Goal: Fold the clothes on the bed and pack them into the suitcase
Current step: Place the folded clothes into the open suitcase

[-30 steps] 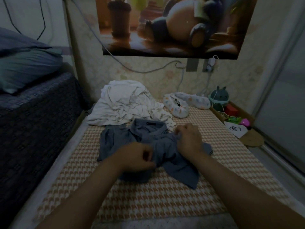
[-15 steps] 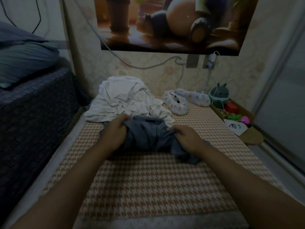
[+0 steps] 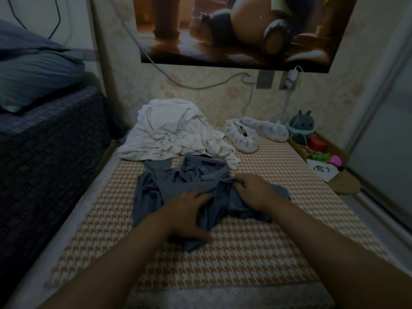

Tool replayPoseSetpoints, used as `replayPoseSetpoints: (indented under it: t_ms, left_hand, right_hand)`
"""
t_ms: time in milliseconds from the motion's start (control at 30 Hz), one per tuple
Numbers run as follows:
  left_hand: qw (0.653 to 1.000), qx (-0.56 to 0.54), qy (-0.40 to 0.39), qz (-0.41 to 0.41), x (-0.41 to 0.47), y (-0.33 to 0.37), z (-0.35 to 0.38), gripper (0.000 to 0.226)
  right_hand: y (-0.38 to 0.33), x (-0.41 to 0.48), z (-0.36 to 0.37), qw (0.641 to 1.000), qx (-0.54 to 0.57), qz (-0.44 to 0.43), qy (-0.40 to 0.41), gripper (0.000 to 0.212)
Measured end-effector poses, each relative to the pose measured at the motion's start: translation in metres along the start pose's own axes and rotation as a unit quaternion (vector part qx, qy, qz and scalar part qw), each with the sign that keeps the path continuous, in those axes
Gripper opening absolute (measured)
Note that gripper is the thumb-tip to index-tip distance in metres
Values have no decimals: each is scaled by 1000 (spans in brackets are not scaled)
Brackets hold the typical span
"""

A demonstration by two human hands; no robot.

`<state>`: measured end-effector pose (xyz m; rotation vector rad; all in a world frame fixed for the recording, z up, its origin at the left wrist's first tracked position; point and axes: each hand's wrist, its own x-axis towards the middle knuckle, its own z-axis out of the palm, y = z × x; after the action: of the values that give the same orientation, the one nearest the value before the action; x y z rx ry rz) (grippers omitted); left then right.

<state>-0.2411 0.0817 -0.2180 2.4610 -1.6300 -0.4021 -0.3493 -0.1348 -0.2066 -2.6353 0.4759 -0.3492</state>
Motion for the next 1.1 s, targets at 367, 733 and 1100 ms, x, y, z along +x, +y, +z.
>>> replayPoseSetpoints:
  t_ms: [367, 733, 1100]
  left_hand:
    - [961, -258, -93, -32, -22, -2, -63, 32]
    - [985, -118, 109, -62, 44, 36, -44, 24]
    - [988, 4, 47, -146, 174, 13, -12, 48]
  right_hand:
    - [-26, -26, -47, 916, 167, 10, -365, 23]
    - [39, 7, -25, 995, 22, 94, -6, 36]
    - [106, 50, -19, 996, -80, 22, -24, 30]
